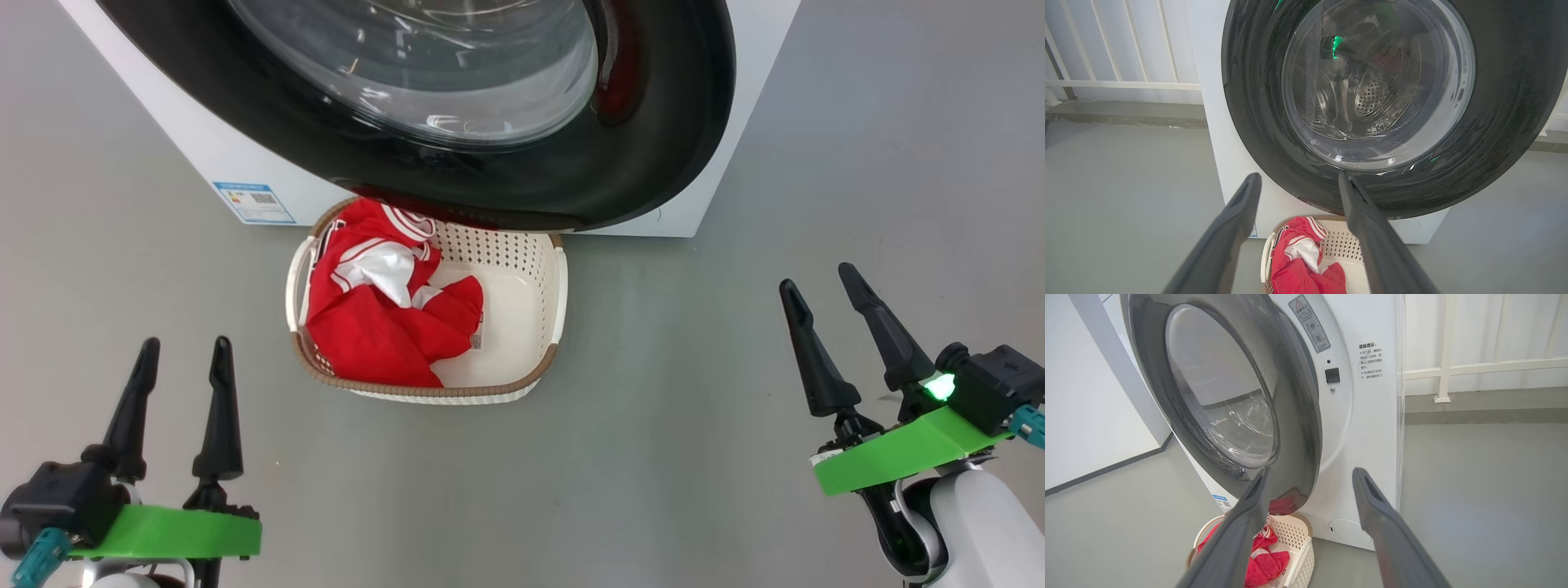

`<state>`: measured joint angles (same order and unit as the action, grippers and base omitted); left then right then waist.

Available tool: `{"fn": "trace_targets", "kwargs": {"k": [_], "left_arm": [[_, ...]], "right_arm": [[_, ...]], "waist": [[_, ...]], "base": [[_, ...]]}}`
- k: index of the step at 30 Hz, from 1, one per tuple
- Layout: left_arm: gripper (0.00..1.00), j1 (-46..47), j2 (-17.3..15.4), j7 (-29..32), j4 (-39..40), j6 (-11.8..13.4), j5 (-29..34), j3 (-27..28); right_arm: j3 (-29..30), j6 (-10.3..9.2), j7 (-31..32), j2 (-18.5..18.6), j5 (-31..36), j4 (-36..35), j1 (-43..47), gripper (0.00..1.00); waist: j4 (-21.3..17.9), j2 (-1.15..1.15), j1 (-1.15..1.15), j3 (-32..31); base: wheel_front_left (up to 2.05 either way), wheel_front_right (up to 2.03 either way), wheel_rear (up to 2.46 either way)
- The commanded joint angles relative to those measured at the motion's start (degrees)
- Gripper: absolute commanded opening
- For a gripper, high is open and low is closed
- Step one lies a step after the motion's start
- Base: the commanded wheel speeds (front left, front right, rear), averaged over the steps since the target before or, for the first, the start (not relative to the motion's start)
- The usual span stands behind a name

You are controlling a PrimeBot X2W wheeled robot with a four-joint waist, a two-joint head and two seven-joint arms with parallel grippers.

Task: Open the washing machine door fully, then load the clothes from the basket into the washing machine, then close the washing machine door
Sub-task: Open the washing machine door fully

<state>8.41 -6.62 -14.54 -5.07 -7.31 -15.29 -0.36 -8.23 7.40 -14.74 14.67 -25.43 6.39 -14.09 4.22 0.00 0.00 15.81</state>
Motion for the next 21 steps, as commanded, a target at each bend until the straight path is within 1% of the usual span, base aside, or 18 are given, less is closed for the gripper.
{"fn": "trace_targets", "kwargs": {"k": [1,2,3,4,5,7,8,12,15,18,21], "left_arm": [[1.0,-0.2,-1.1,-0.5,1.3,-0.2,0.5,2.0],[1.0,-0.2,-1.1,-0.5,1.4,-0.2,0.5,2.0],[1.0,-0.2,-1.1,-0.5,1.4,-0.2,0.5,2.0],[1.0,-0.2,-1.1,-0.5,1.4,-0.2,0.5,2.0],[1.0,-0.2,-1.1,-0.5,1.5,-0.2,0.5,2.0],[1.0,-0.2,-1.1,-0.5,1.5,-0.2,0.5,2.0],[1.0,-0.2,-1.1,-0.5,1.5,-0.2,0.4,2.1],[1.0,0.0,-1.2,-0.5,1.6,-0.2,0.4,2.0],[1.0,0.3,-1.3,-0.5,1.6,-0.2,0.3,2.1],[1.0,0.4,-1.3,-0.5,1.5,-0.2,0.3,2.1],[1.0,0.5,-1.4,-0.5,1.4,-0.2,0.3,2.1]], "right_arm": [[-1.1,0.09,-0.3,0.6,-0.5,-1.6,-0.2,0.93],[-1.1,0.09,-0.3,0.8,-0.8,-1.8,-0.5,0.78],[-1.1,0.09,-0.3,0.9,-0.8,-1.9,-0.6,0.67],[-1.2,0.09,-0.3,1.0,-0.9,-1.9,-0.8,0.49],[-1.3,0.09,-0.3,1.1,-1.1,-2.0,-1.0,0.41],[-1.6,0.09,-0.3,1.4,-1.5,-2.2,-1.6,0.19],[-1.8,0.09,-0.3,1.6,-2.0,-2.3,-2.0,0.0],[-2.2,0.09,-0.3,2.6,-4.7,-3.1,-3.9,0.0],[-2.2,0.09,-0.3,3.6,-8.2,-3.3,-5.8,0.0],[-2.7,0.09,-0.3,4.9,-12.7,-2.6,-8.0,0.0],[-4.2,0.09,0.6,6.7,-18.7,-0.3,-10.6,0.0]], "waist": [[0.0,0.0,0.0,0.0],[0.0,0.0,0.0,0.1],[-0.1,0.0,0.0,0.1],[-0.1,0.0,0.0,0.2],[-0.1,0.0,0.0,0.2],[-0.1,0.0,0.0,0.3],[-0.1,0.0,0.0,0.4],[0.0,0.0,0.0,0.9],[0.0,0.0,0.0,1.2],[-0.1,0.0,0.0,1.4],[-0.1,0.0,0.0,1.6]], "base": [[0.0,0.0,0.0],[0.0,0.0,0.0],[0.0,0.0,0.0],[0.0,0.0,0.0],[0.0,0.0,0.0],[0.0,0.0,0.0],[0.0,0.0,0.0],[0.0,0.0,0.0],[0.0,0.0,0.0],[0.0,0.0,0.0],[0.0,0.0,0.0]]}}
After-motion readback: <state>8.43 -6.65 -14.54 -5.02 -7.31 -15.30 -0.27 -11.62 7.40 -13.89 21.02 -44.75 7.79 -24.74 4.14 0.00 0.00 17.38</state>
